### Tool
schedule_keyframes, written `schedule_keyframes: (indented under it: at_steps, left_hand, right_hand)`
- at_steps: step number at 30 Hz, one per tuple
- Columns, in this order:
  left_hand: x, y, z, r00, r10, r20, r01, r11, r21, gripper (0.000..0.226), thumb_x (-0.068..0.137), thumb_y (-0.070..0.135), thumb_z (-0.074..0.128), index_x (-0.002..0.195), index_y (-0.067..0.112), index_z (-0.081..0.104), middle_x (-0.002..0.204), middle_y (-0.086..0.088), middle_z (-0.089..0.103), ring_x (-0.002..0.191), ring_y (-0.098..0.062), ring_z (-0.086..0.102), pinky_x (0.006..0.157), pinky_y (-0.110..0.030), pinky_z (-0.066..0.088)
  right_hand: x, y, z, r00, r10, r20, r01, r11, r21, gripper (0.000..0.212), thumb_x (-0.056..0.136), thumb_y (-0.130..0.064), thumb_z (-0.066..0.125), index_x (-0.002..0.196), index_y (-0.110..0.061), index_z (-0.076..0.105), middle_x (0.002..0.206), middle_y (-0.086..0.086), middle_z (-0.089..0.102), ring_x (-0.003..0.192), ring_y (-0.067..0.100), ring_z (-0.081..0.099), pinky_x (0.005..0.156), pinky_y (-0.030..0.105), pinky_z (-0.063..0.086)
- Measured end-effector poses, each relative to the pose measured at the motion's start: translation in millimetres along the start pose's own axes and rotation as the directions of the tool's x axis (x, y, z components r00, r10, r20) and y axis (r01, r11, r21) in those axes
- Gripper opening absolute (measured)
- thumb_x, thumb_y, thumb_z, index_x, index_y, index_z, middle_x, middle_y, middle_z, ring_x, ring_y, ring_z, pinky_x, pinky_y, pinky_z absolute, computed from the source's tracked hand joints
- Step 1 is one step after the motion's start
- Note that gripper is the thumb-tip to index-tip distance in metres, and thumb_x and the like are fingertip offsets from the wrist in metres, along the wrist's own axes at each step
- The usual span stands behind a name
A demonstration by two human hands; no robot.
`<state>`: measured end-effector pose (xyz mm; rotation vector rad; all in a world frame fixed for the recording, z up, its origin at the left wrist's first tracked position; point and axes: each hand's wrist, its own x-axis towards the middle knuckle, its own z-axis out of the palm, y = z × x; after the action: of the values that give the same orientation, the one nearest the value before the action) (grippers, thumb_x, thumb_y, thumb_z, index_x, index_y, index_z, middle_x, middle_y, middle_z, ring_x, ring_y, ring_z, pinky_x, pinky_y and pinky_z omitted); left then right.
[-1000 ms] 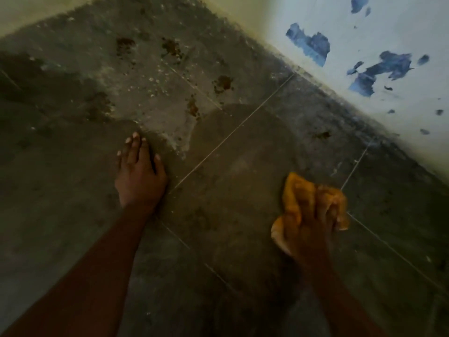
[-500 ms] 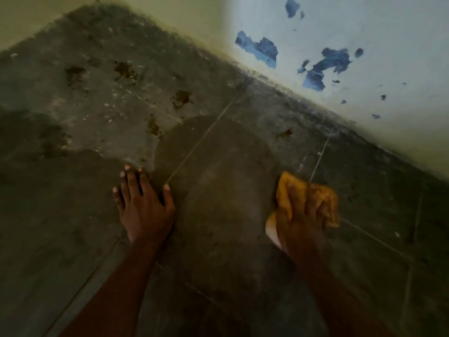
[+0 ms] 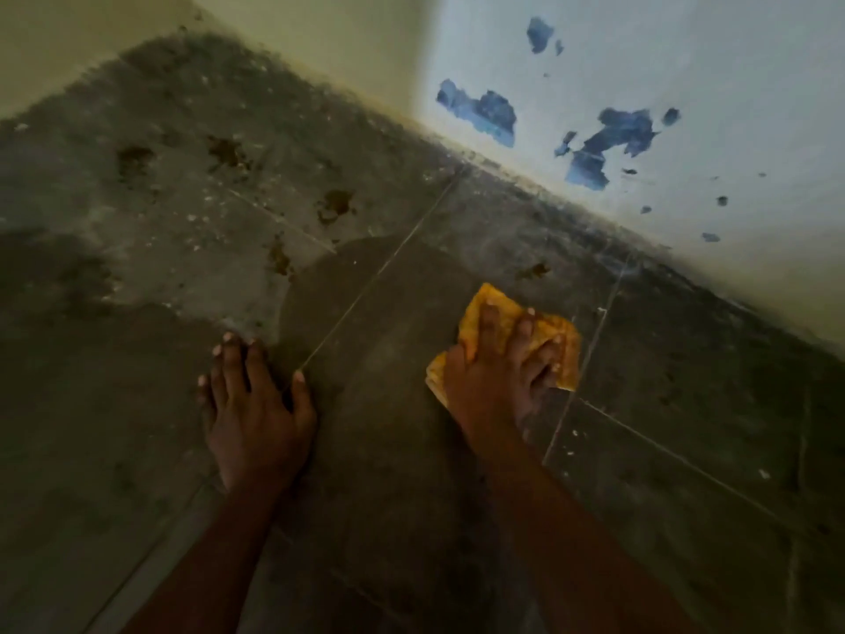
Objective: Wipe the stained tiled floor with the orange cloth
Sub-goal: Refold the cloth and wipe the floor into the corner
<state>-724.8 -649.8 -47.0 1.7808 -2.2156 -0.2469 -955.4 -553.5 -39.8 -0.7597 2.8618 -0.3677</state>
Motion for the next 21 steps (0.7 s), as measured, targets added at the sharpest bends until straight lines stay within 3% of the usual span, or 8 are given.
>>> schedule_keyframes:
  at_steps: [2,6,9,11,13,16,19,21]
  left_hand:
    - [3,-1,-5,1.0,-0.021,0.005,0.022,1.0,-0.007,0.074,0.095,0.05,0.041,0.151,0.002,0.046,0.165,-0.022,0.036,0.154,-0.039,0.032,0.127,-0.056,0.021]
    - [4,-6,-12,0.999,0.021,0.028,-0.019,0.996,-0.092,0.071,0.097,0.051,0.036,0.151,0.007,0.05,0.167,-0.016,0.036,0.155,-0.035,0.034,0.126,-0.053,0.026]
    - [10,-40,-21,0.998,0.025,0.057,-0.016,0.989,-0.148,0.065,0.099,0.045,0.037,0.157,0.016,0.044,0.174,-0.005,0.023,0.159,-0.027,0.024,0.126,-0.047,0.024]
    - [17,-72,-30,0.999,-0.003,0.053,0.009,0.995,-0.103,0.067,0.1,0.049,0.035,0.161,0.021,0.038,0.176,-0.004,0.011,0.162,-0.022,0.011,0.13,-0.047,0.017]
    - [17,-107,-41,0.997,-0.054,0.054,0.055,0.998,-0.032,0.071,0.1,0.061,0.026,0.164,0.031,0.03,0.177,-0.003,0.004,0.163,-0.021,0.003,0.131,-0.044,0.007]
    - [22,-151,-57,0.994,-0.024,0.103,0.017,0.998,0.061,0.074,0.097,0.074,0.016,0.164,0.045,0.018,0.177,0.002,-0.001,0.163,-0.019,0.0,0.131,-0.045,0.004]
    - [44,-171,-67,0.992,0.022,0.127,-0.033,0.996,0.083,0.075,0.095,0.078,0.014,0.164,0.048,0.013,0.176,0.004,-0.004,0.163,-0.02,0.0,0.132,-0.049,0.006]
    - [62,-178,-68,0.996,0.002,0.093,-0.009,0.997,0.081,0.075,0.096,0.077,0.015,0.164,0.045,0.017,0.177,0.003,0.002,0.163,-0.021,0.005,0.132,-0.051,0.009]
  right_hand:
    - [-15,-41,8,0.977,-0.211,-0.03,0.212,0.977,0.004,0.076,0.089,-0.065,0.031,0.161,-0.041,0.028,0.172,0.013,0.02,0.151,0.058,0.018,0.117,0.073,0.02]
    - [-95,-20,8,0.754,-0.656,-0.031,0.65,0.753,-0.105,0.072,0.092,-0.053,0.055,0.159,-0.034,0.037,0.169,0.013,0.029,0.153,0.051,0.024,0.119,0.066,0.026]
    - [-78,-21,16,0.816,-0.576,-0.057,0.568,0.815,-0.116,0.069,0.09,-0.054,0.046,0.157,-0.036,0.041,0.168,0.012,0.032,0.151,0.052,0.029,0.115,0.071,0.028]
    - [-52,-68,29,0.929,-0.363,-0.076,0.36,0.931,-0.056,0.072,0.088,-0.059,0.039,0.156,-0.036,0.044,0.168,0.014,0.032,0.15,0.056,0.024,0.112,0.078,0.024]
    - [-40,-132,41,0.945,-0.328,-0.002,0.328,0.944,0.011,0.078,0.085,-0.065,0.031,0.157,-0.038,0.041,0.17,0.013,0.027,0.152,0.057,0.015,0.112,0.08,0.019]
    - [-64,-180,58,0.809,-0.586,0.035,0.587,0.81,0.003,0.077,0.087,-0.068,0.035,0.159,-0.042,0.033,0.172,0.008,0.022,0.154,0.054,0.014,0.116,0.076,0.021]
    - [-97,-136,48,0.675,-0.732,0.092,0.738,0.672,-0.067,0.074,0.094,-0.069,0.04,0.162,-0.044,0.025,0.173,0.003,0.019,0.157,0.045,0.018,0.12,0.067,0.023]
    - [-82,-109,38,0.658,-0.744,0.112,0.751,0.66,-0.028,0.069,0.1,-0.067,0.031,0.164,-0.042,0.017,0.174,0.001,0.011,0.159,0.038,0.014,0.123,0.065,0.02]
